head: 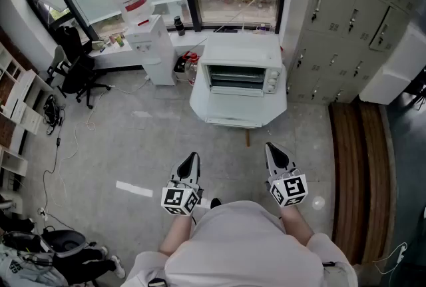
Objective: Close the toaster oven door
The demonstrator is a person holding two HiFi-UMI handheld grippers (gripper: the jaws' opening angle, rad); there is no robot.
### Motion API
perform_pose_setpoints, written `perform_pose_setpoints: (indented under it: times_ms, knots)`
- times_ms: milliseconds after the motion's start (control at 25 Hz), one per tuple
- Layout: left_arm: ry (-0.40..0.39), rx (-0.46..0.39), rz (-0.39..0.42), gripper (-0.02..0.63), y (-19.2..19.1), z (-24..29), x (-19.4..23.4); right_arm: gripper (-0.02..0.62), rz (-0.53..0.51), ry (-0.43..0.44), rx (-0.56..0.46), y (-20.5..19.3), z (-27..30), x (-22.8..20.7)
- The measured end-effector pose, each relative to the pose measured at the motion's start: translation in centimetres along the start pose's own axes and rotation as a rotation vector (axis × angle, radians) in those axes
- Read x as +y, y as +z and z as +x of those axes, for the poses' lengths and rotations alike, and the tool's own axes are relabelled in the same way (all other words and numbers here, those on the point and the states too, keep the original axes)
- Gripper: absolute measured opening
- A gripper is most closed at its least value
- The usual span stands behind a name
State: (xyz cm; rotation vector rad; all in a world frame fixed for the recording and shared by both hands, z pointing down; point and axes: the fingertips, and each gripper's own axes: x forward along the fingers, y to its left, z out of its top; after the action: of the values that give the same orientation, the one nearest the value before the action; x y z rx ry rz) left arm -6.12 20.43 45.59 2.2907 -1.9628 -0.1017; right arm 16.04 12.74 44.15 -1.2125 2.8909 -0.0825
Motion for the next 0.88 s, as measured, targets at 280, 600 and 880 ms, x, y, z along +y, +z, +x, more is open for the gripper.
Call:
perform_pose_setpoints:
  times_ms: [280, 600, 880]
  knots:
    - [-0.002, 0.009, -0.010, 0.020, -0.2, -0.5, 0.1, 0.006, 0.007, 0.000, 0.009, -0.3, -0.3, 0.5]
    - [0.006, 0.016, -0.011, 0.020, -0.3, -1.1, -0.1, 0.008, 0.013, -0.004, -0.004, 0.1, -0.8, 0.7]
    - [0.016, 0.019, -0.014, 0.020, -1.0, -1.5, -0.8, 0.008, 0.011, 0.010, -0.001, -0.4, -1.3, 0.6]
